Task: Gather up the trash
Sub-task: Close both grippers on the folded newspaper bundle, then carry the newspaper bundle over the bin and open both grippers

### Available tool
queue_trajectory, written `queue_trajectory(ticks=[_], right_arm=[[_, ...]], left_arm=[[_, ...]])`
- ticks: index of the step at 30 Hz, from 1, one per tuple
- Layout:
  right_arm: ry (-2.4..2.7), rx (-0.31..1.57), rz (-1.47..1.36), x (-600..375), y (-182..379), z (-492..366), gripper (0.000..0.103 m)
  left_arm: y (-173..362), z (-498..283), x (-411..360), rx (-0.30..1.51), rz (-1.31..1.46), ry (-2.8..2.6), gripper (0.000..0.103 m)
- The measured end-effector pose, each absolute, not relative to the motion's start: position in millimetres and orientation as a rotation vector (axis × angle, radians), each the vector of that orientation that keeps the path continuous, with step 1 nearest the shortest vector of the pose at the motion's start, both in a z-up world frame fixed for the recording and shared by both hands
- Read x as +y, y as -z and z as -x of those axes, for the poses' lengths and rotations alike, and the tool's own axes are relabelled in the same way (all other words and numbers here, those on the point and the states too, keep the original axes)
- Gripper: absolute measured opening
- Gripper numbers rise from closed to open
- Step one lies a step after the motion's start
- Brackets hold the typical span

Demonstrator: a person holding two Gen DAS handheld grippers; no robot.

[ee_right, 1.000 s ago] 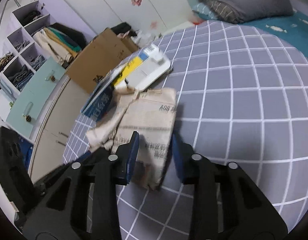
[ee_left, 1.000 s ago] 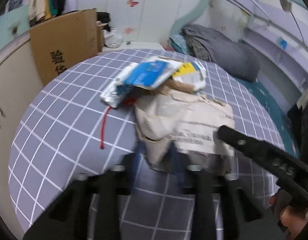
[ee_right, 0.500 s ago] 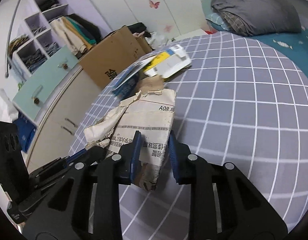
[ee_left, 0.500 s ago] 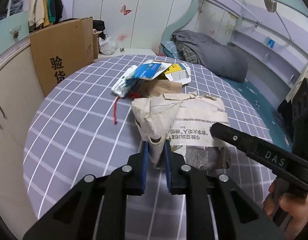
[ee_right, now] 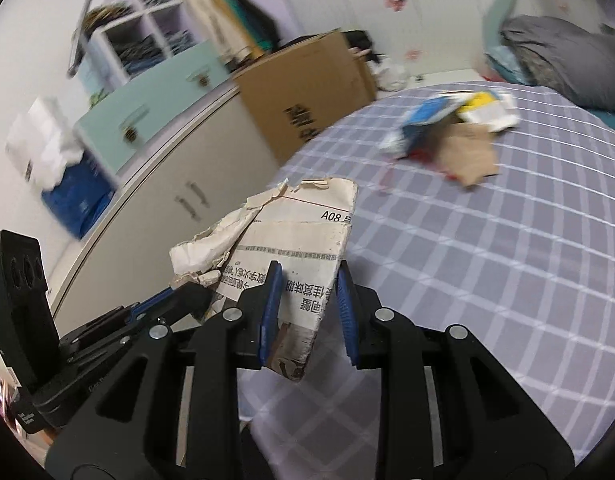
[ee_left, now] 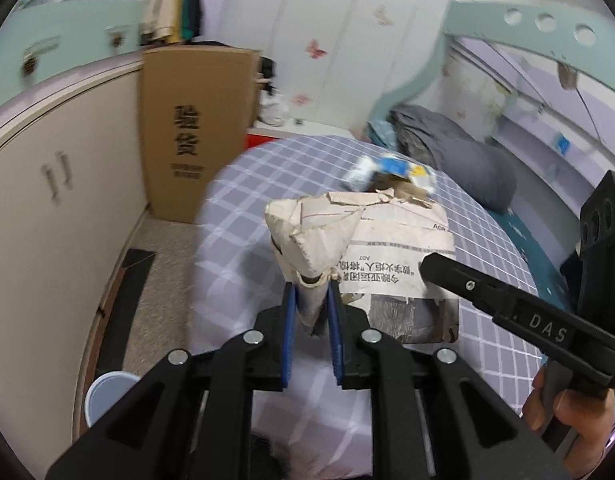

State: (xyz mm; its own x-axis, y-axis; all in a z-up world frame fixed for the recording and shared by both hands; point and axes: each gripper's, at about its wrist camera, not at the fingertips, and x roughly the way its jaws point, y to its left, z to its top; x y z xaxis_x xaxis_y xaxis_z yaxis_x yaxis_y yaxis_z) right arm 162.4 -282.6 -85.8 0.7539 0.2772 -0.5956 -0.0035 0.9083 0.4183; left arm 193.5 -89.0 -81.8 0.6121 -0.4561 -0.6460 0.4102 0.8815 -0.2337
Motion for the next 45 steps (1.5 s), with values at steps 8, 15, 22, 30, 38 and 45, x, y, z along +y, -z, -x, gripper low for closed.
queue_trajectory(ticks=[8,15,22,30,38,45], right_arm=[[-0.315,0.741,-0.347,-178,95,-183,0.027],[-0.438,0.828,-0.317,-89,131,-201,0.027],[-0.506,0.903,-0.243,-23,160,-210,0.029],[-0.544,0.980,-0.190,28,195,-224,0.032],[-0.481,1.066,-0.139,33,234,-236,0.065],[-0.466,1.051,-0.135,18,228,-231,0.066]], left_arm=[[89,-176,27,0.740,0.144,0.357,0.015],[118,-163,112,0.753,0.182,0.213,0.015],[159,-156,180,0.806,0.240,0.103,0.015],[191,-161,222,0.860,0.307,0.016,0.016],[227,-181,243,0.961,0.288,-0.120,0.071],[236,-180,246,0.981,0.317,-0.153,0.071]])
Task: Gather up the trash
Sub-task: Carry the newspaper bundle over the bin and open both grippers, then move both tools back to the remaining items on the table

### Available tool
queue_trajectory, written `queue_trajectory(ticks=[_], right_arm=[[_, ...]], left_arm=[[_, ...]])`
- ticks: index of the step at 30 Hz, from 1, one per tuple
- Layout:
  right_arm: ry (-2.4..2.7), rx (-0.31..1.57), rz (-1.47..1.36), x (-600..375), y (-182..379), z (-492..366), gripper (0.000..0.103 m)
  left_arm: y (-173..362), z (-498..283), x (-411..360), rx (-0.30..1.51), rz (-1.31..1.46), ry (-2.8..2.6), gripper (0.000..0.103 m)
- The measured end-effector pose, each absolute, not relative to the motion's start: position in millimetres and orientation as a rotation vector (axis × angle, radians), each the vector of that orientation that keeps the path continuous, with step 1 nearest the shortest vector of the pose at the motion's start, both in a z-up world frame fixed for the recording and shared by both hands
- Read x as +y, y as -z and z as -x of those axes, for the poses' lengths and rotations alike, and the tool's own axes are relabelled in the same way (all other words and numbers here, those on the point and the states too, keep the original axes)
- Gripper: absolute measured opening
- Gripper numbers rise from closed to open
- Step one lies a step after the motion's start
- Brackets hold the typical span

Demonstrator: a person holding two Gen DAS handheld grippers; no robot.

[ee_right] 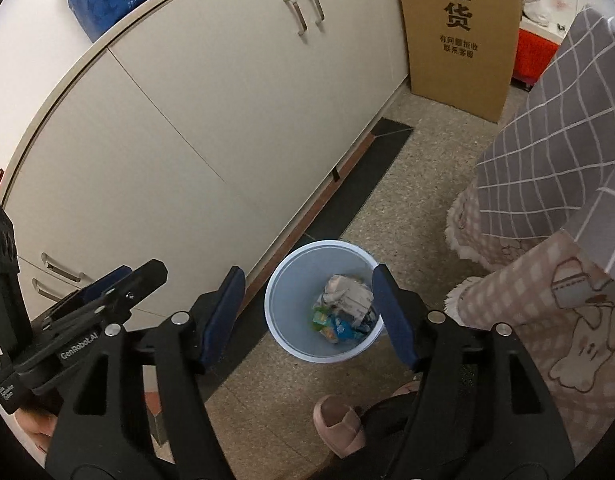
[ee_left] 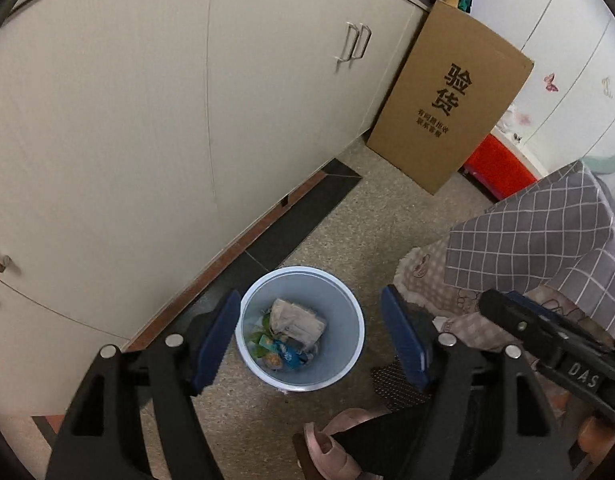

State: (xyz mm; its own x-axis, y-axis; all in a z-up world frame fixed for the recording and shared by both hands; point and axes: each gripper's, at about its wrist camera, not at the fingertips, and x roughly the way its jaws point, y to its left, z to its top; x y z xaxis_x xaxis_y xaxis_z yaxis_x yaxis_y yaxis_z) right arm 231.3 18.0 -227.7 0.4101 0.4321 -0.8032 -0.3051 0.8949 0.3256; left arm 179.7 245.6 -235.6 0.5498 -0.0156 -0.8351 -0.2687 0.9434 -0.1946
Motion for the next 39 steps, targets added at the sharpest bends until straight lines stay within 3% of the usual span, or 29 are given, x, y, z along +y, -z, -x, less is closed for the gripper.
queue_trajectory(ticks=[23,39], right_arm=[[-0.439,0.750,-0.210,-94,107,-194,0.069],[-0.074,0.586,-0.367,-309,73,-182,0.070]], left_arm=[[124,-165,141,0.740,0.124,-0.090,0.079],[64,-209,-73,0.624,-0.043,0.269,0.083]])
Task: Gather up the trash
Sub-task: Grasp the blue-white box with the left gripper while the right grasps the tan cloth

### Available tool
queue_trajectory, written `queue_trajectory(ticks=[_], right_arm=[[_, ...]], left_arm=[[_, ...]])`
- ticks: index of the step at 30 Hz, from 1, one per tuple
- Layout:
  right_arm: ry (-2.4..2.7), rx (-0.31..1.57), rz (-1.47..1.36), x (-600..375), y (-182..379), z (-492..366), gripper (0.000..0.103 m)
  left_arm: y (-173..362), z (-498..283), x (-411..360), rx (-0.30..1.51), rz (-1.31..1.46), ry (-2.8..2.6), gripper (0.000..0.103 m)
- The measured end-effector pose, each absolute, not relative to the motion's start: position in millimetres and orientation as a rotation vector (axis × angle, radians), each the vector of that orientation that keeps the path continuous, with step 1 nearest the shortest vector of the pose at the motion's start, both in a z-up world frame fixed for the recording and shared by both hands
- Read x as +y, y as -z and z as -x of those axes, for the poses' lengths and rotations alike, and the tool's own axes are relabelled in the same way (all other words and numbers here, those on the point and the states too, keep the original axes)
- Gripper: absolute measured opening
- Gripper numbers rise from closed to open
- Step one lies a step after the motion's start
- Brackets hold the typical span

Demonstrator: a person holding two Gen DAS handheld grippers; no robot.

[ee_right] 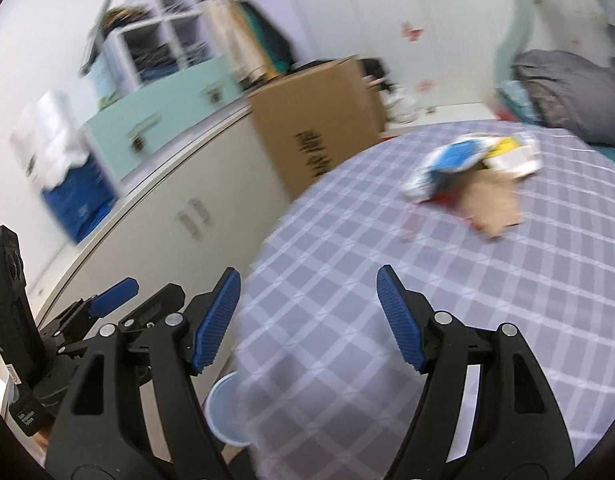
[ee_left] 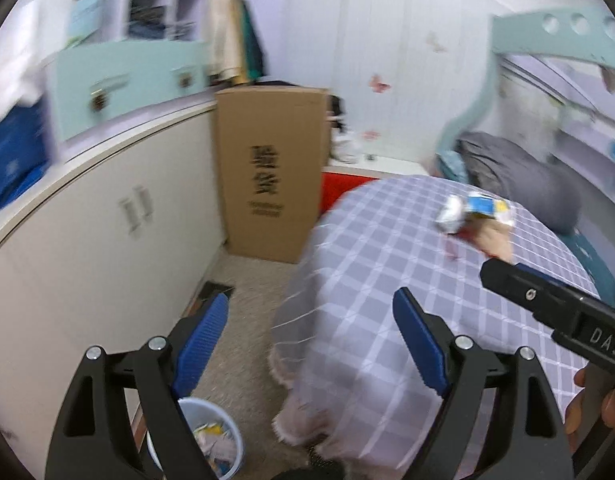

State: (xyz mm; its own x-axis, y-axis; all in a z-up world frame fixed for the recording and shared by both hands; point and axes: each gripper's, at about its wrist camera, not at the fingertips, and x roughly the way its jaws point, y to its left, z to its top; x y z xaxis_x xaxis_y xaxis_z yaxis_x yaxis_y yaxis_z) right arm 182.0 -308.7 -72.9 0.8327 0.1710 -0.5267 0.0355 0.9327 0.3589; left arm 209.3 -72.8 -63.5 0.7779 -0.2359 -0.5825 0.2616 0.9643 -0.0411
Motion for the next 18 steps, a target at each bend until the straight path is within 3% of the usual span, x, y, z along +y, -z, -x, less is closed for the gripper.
queue_trajectory(ticks=[8,18], right_arm=[[0.105,0.607,-0.422,-401,90,-189,0.071],[0.172,0.669,-0.456,-450,115,-216,0.071]], left_arm=[[74,-252,-188,0.662,-0.184,0.446,0.082],[92,-294,-275,0.632,-0.314,0.520,0.082]])
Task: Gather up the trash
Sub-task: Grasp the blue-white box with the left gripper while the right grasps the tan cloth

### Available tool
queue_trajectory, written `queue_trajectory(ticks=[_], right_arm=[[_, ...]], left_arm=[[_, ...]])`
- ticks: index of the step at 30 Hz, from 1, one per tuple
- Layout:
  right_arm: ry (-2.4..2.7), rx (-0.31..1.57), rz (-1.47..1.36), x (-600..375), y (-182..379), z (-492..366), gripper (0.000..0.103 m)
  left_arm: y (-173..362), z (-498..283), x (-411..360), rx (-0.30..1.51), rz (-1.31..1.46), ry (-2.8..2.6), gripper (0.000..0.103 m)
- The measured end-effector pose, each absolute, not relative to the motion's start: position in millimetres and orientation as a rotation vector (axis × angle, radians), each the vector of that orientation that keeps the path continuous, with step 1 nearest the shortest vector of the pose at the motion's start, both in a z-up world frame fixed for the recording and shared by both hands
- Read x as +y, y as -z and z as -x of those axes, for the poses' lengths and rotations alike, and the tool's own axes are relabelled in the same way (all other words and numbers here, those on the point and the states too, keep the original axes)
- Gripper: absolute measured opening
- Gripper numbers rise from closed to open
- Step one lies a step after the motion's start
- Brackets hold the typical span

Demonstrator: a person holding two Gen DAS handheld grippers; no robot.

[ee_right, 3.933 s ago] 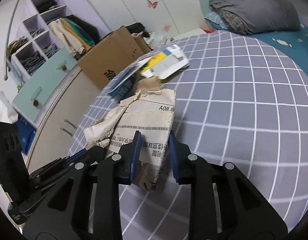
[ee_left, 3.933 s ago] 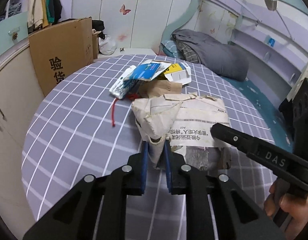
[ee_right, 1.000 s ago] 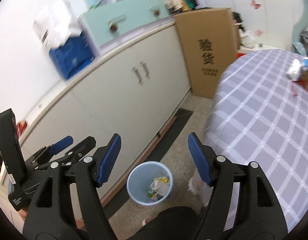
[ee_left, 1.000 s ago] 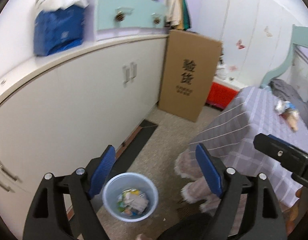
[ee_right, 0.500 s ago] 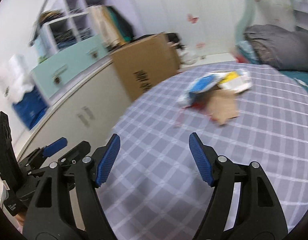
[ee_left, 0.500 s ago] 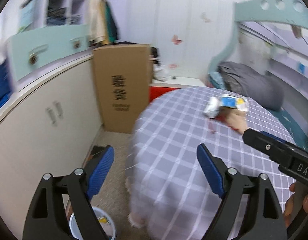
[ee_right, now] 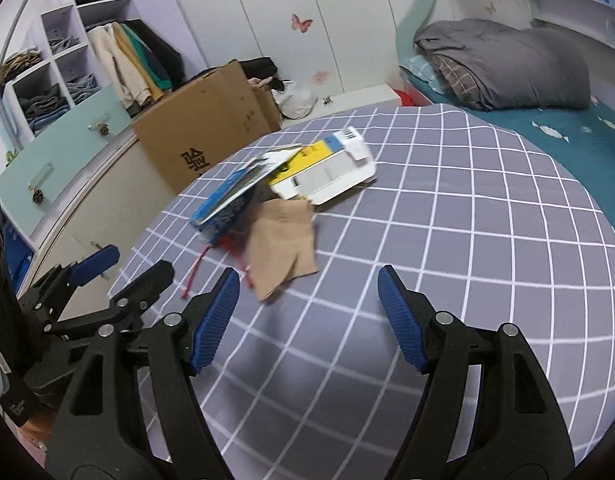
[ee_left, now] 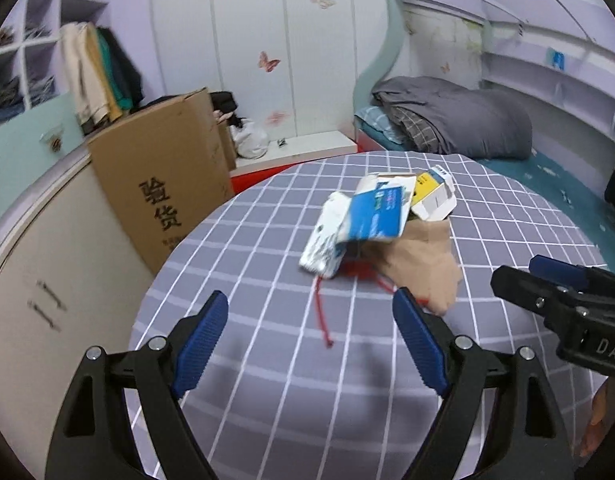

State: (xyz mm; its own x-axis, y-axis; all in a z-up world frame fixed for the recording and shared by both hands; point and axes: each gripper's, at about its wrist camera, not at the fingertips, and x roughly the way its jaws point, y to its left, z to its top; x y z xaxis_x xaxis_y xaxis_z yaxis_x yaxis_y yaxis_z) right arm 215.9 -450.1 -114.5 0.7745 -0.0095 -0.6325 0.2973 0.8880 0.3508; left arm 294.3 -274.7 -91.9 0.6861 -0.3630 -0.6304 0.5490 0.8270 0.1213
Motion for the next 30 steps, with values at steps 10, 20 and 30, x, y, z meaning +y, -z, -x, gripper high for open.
queue_trajectory(ticks=[10,20,30], right_arm=[[0.160,0.733,-0.502,-469,133,-247,0.072],[0.128,0.776,-0.446,-445,132,-282,0.075],[0.130,0.810,-0.309,-416,121,-284,0.008]], left_arm=[[108,-331,-330,0.638,-0.409,0.585,0.035],[92,-330,-278,0.629,-0.194,0.586,0.005],[74,-322,-214,0.591,-0.119,0.460,0.005]])
